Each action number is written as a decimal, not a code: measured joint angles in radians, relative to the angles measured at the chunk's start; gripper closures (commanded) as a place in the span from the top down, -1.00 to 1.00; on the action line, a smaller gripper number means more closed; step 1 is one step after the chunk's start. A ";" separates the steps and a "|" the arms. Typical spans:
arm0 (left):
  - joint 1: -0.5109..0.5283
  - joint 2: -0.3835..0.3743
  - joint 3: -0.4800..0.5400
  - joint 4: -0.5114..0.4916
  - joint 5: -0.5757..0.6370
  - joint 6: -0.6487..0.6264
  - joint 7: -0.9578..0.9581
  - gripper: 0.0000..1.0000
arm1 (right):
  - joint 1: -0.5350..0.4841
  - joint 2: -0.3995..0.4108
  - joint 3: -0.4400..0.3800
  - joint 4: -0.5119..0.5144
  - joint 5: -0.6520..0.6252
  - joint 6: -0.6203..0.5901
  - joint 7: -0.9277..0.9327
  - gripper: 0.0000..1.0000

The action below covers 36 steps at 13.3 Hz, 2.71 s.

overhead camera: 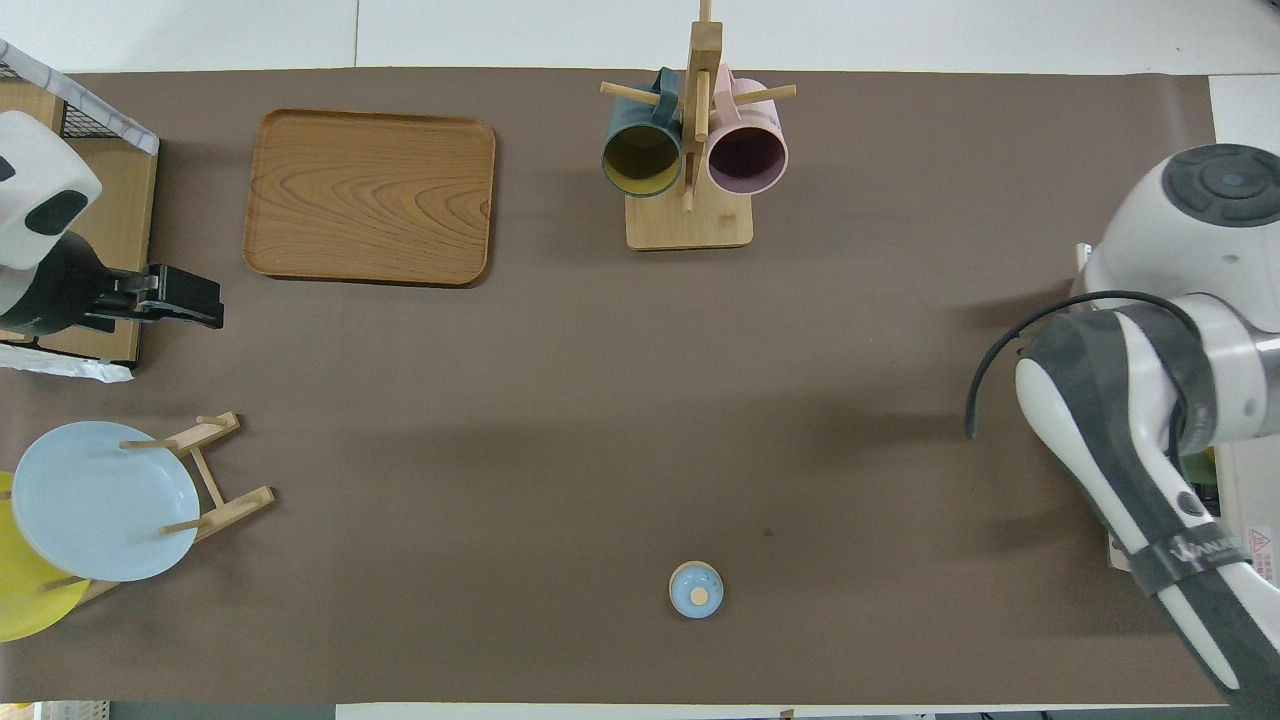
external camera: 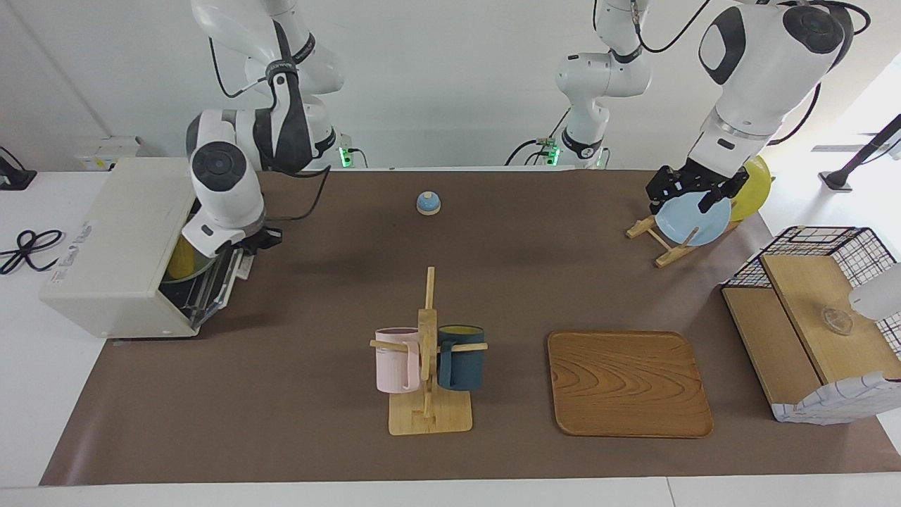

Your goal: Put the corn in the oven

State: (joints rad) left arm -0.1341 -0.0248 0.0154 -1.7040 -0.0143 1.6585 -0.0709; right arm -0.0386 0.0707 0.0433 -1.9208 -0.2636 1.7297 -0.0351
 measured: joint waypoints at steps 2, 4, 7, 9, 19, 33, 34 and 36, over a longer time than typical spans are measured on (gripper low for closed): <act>0.000 0.000 0.000 0.000 0.000 0.000 0.000 1.00 | -0.067 -0.036 -0.011 0.007 -0.010 -0.004 -0.092 -1.00; 0.000 0.000 0.000 0.000 0.000 0.000 0.000 1.00 | -0.096 -0.045 -0.017 0.010 -0.011 -0.005 -0.124 -0.82; 0.000 0.000 0.000 0.000 0.000 0.000 0.000 1.00 | -0.084 -0.046 -0.007 0.039 0.015 -0.058 -0.124 -0.18; 0.000 0.000 0.000 0.000 0.000 0.000 0.000 1.00 | -0.066 -0.048 0.001 0.099 0.080 -0.108 -0.124 0.99; 0.000 0.000 0.000 0.000 0.000 0.000 0.000 1.00 | 0.038 -0.054 0.007 0.168 0.288 -0.060 0.013 1.00; 0.000 0.000 0.000 0.000 0.000 0.000 0.000 1.00 | 0.034 -0.107 -0.073 0.190 0.288 -0.161 0.012 1.00; 0.000 0.000 0.000 0.000 0.000 0.000 0.000 1.00 | 0.033 -0.107 -0.074 0.190 0.288 -0.161 0.012 1.00; 0.000 0.000 0.000 0.000 0.000 0.000 0.000 1.00 | 0.032 -0.107 -0.078 0.190 0.288 -0.161 0.012 1.00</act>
State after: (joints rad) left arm -0.1341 -0.0248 0.0154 -1.7040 -0.0143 1.6584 -0.0710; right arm -0.0067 -0.0362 -0.0345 -1.7310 0.0241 1.5687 -0.0228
